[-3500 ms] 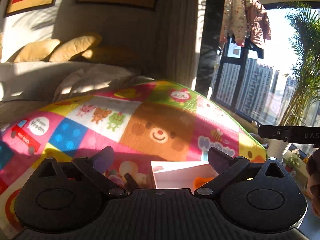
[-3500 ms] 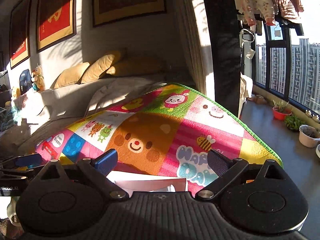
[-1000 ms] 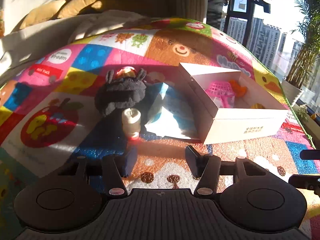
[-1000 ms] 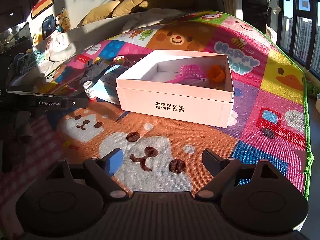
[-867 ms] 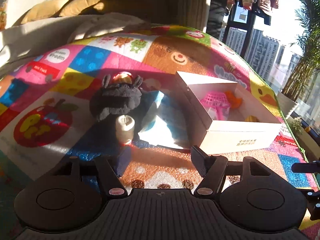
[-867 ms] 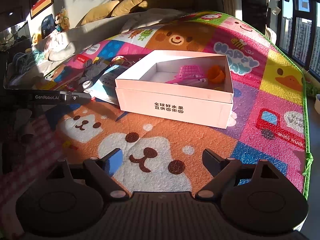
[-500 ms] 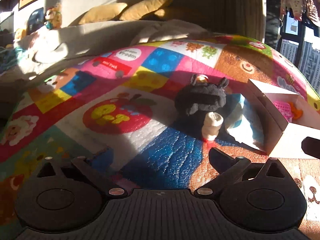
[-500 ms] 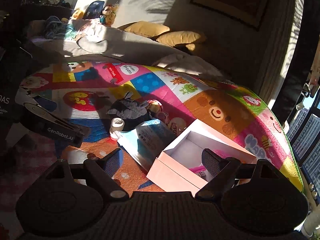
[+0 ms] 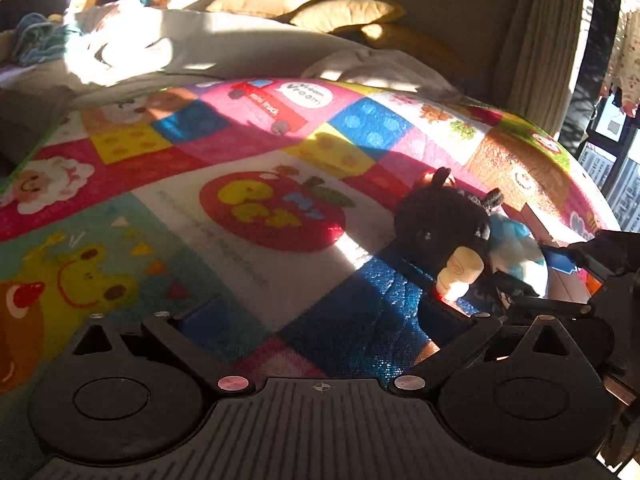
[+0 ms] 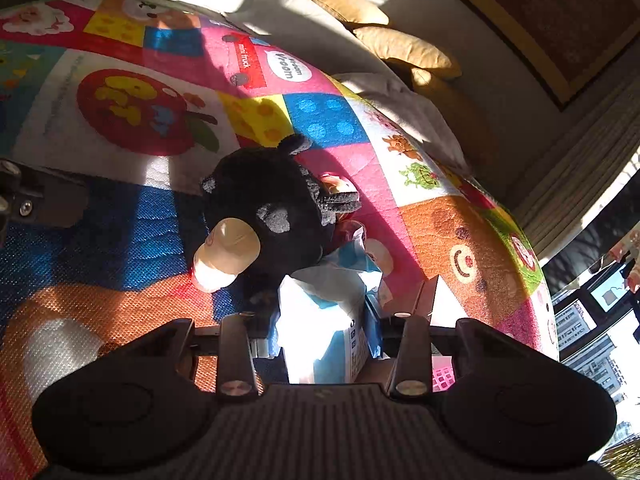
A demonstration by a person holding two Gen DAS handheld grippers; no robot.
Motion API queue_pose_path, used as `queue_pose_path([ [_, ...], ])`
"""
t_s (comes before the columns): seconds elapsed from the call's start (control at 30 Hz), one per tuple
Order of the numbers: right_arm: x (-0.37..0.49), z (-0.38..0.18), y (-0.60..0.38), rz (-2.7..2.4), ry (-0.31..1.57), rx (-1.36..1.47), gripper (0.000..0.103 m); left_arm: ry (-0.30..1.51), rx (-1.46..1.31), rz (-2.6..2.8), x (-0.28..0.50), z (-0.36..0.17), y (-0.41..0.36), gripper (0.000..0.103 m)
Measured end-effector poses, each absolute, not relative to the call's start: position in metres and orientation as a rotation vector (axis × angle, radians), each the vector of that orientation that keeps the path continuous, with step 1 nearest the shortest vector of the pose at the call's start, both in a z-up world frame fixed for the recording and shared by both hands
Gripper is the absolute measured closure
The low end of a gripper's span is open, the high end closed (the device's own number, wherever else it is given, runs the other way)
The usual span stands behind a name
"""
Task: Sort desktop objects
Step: 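Move the left gripper to the white bottle while the right approaches the blue wipes pack, then grasp the white red-capped bottle with the left gripper while the right grasps the wipes pack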
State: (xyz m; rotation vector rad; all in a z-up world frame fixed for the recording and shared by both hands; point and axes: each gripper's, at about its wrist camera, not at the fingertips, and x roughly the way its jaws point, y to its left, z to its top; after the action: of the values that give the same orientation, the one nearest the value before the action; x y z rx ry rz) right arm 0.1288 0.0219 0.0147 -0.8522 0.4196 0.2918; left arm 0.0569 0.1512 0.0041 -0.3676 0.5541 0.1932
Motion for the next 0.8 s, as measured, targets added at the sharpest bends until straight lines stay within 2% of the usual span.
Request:
queue_pose_path([
  [0.17, 0.067, 0.065, -0.033, 0.444, 0.499, -0.620, 0.066, 0.542, -0.380, 0.168, 0.055, 0.004, 0.153, 0.000],
  [0.33, 0.032, 0.083, -0.121, 0.513, 0.600, -0.335, 0.066, 0.519, -0.309, 0.107, 0.054, 0.009, 0.140, 0.000],
  [0.43, 0.020, 0.082, -0.164, 0.473, 0.598, -0.270, 0.064, 0.495, -0.202, 0.048, 0.052, 0.015, 0.118, 0.000],
  [0.5, 0.018, 0.077, -0.183, 0.390, 0.591, -0.270, 0.054, 0.513, -0.160, 0.005, 0.056, 0.017, 0.102, 0.000],
  [0.63, 0.020, 0.062, -0.211, 0.257, 0.605, -0.234, 0.051, 0.576, -0.103, -0.033, 0.071, 0.012, 0.074, 0.000],
  [0.67, 0.020, 0.057, -0.216, 0.233, 0.605, -0.223, 0.048, 0.594, -0.074, -0.027, 0.075, 0.011, 0.068, 0.000],
  [0.8, 0.016, 0.044, -0.231, 0.170, 0.583, -0.154, 0.020, 0.640, -0.024, 0.005, 0.089, 0.010, 0.057, 0.000],
])
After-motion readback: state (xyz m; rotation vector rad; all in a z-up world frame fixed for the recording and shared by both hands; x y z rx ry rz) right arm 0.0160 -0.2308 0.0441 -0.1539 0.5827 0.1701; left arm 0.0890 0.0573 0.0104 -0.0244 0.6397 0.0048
